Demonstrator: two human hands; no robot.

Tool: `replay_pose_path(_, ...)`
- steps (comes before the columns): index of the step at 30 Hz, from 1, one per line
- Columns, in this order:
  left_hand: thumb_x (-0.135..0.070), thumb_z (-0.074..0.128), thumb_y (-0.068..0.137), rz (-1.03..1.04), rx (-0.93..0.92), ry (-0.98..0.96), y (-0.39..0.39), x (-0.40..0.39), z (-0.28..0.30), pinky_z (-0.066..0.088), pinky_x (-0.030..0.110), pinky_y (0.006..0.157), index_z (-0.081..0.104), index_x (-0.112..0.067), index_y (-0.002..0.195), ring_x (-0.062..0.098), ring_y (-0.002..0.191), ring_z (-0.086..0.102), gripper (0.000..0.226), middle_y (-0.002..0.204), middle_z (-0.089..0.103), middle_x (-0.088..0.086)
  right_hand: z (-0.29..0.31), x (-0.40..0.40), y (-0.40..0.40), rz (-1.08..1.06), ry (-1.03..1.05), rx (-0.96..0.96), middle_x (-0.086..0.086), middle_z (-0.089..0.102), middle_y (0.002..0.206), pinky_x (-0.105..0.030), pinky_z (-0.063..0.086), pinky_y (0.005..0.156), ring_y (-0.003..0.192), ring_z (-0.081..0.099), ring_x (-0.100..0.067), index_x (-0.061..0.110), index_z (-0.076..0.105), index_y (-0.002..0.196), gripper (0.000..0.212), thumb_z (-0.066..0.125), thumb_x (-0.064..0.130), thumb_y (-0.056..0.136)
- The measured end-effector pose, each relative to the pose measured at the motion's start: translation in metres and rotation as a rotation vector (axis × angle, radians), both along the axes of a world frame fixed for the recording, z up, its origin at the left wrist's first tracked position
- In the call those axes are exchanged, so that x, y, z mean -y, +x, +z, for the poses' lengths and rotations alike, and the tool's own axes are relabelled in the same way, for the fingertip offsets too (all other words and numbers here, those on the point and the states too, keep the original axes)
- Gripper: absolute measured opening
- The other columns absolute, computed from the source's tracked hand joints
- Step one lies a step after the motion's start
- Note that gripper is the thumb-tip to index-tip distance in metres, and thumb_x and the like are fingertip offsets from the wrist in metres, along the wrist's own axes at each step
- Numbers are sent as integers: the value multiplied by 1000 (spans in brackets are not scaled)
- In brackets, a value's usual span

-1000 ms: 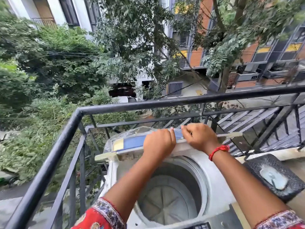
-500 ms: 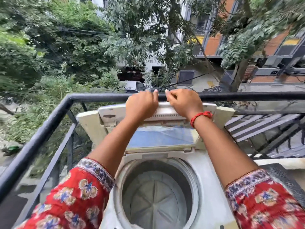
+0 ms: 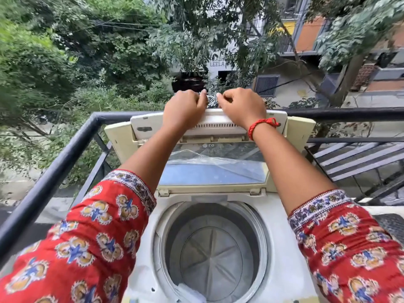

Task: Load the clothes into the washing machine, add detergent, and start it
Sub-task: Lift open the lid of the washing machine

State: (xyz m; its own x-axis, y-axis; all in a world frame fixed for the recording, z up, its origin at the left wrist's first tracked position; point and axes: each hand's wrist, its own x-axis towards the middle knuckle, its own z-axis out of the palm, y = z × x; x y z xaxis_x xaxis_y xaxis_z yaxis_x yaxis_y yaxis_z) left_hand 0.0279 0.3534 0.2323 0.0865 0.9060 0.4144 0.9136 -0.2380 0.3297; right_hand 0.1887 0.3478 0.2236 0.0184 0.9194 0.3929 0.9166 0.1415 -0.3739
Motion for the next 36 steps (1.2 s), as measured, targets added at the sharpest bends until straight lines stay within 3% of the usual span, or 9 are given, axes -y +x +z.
replay_pose_path(3, -41, 36, 97, -8, 33, 30, 0, 0, 2, 24, 27, 43, 40, -13, 46, 23, 42, 44, 58, 43, 41, -2, 1, -7, 1, 28, -70, 14, 1, 56, 56, -26, 33, 48, 59, 56, -23, 15, 53, 61, 51, 38, 55, 89)
replay_pose_path(7, -44, 33, 95, -25, 29, -14, 0, -1, 5, 48, 30, 49, 50, -15, 54, 27, 51, 57, 54, 49, 52, -1, 8, -9, 6, 160, -155, -31, 2, 56, 62, -28, 35, 52, 62, 54, -21, 16, 57, 70, 49, 38, 56, 93)
replay_pose_path(11, -41, 31, 97, -38, 11, 23, -1, 4, 6, 43, 29, 50, 59, -14, 65, 28, 57, 59, 51, 58, 58, 3, 13, 7, 7, 287, -205, 82, 0, 60, 78, -29, 36, 56, 70, 54, -18, 23, 52, 81, 38, 33, 52, 98)
replay_pose_path(16, -39, 27, 101, -96, -28, 179, -6, 24, 3, 47, 32, 50, 65, -12, 77, 25, 60, 61, 52, 72, 67, 5, 12, 31, 3, 266, -98, 258, -4, 62, 109, -38, 46, 80, 98, 58, -21, 19, 56, 107, 45, 24, 50, 101)
replay_pose_path(20, -38, 23, 102, -117, -39, 259, -10, 38, 1, 53, 38, 54, 69, -12, 89, 26, 66, 66, 54, 83, 72, 8, 6, 43, 1, 241, -37, 308, -3, 60, 120, -54, 37, 105, 111, 57, -20, 19, 54, 120, 52, 21, 54, 100)
replay_pose_path(24, -36, 24, 102, -177, -62, 312, -12, 54, -2, 55, 39, 82, 68, -13, 110, 25, 98, 69, 50, 111, 71, 10, 3, 58, -2, 256, 10, 328, -8, 52, 138, -61, 21, 113, 132, 45, -21, 13, 48, 134, 55, 25, 50, 101)
replay_pose_path(27, -36, 22, 102, -193, -135, 240, -11, 69, -14, 26, 46, 116, 43, -15, 142, 19, 141, 34, 50, 149, 41, 5, 0, 74, -8, 239, 51, 347, -7, 33, 155, -61, 13, 116, 146, 24, -17, 12, 35, 146, 59, 23, 48, 102)
replay_pose_path(31, -38, 16, 101, -158, -163, 214, -4, 94, -32, 0, 48, 120, 10, -13, 153, 18, 149, 2, 58, 161, 7, 6, -1, 96, -18, 208, 85, 347, -10, 18, 160, -54, 7, 120, 149, 13, -19, 9, 24, 151, 57, 30, 37, 102)
replay_pose_path(36, -35, 15, 101, -180, -115, 204, 2, 120, -37, -5, 50, 119, -2, -11, 153, 19, 148, -10, 59, 161, -5, 8, -2, 132, -25, 128, 125, 339, -11, 10, 161, -43, 1, 120, 149, 8, -21, 8, 15, 153, 61, 34, 27, 99)
